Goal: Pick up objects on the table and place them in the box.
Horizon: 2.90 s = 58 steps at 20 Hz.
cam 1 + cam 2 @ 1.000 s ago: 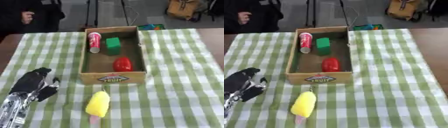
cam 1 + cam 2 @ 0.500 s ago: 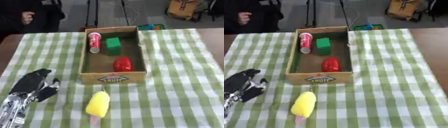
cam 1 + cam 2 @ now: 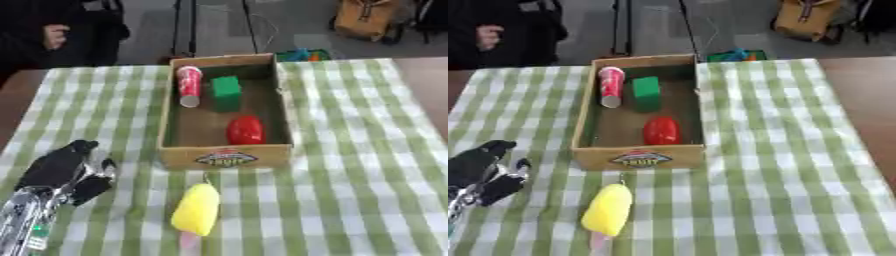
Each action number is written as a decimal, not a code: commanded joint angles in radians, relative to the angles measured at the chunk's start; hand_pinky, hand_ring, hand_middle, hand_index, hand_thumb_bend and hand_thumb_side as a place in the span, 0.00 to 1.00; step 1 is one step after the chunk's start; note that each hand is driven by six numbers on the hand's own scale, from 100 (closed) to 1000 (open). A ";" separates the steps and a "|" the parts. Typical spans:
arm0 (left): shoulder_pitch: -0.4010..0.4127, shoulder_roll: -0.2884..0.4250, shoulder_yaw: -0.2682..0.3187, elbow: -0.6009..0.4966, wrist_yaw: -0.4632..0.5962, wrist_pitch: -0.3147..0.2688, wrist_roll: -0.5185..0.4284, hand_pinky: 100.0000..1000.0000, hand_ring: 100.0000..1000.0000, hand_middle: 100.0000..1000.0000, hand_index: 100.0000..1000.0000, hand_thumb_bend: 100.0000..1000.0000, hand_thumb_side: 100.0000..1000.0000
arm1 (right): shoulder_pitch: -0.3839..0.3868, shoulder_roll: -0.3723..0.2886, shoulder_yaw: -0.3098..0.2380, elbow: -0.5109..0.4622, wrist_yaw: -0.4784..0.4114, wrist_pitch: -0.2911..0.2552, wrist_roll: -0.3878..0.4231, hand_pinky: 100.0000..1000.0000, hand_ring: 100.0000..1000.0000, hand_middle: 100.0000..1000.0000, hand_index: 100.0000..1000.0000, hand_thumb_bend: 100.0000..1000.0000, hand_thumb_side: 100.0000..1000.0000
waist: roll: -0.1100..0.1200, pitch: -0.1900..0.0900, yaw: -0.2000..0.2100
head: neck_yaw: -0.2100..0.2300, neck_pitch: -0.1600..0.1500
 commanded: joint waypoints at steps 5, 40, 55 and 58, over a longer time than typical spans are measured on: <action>0.042 -0.002 -0.009 0.051 0.014 -0.005 -0.032 0.61 0.85 0.93 1.00 0.00 1.00 | -0.006 -0.010 -0.007 -0.024 -0.001 -0.016 -0.015 0.36 0.37 0.24 0.40 0.00 0.73 | -0.009 -0.008 -0.002 | 0.004 -0.009; 0.082 0.007 0.002 -0.049 -0.005 0.033 -0.295 0.39 0.66 0.85 1.00 0.00 1.00 | -0.005 -0.011 -0.006 -0.024 -0.002 -0.015 -0.013 0.36 0.37 0.24 0.40 0.00 0.72 | 0.000 -0.009 0.000 | 0.010 -0.014; 0.086 0.008 -0.001 -0.006 0.035 0.008 -0.303 0.37 0.60 0.82 0.99 0.35 1.00 | -0.006 -0.012 -0.006 -0.024 -0.003 -0.017 -0.017 0.36 0.37 0.24 0.39 0.00 0.72 | 0.003 -0.009 -0.002 | 0.012 -0.015; 0.086 0.008 0.003 -0.003 0.047 0.012 -0.303 0.37 0.59 0.82 0.98 0.31 1.00 | -0.006 -0.012 -0.006 -0.024 -0.004 -0.017 -0.017 0.36 0.37 0.24 0.39 0.00 0.72 | 0.003 -0.009 -0.002 | 0.012 -0.016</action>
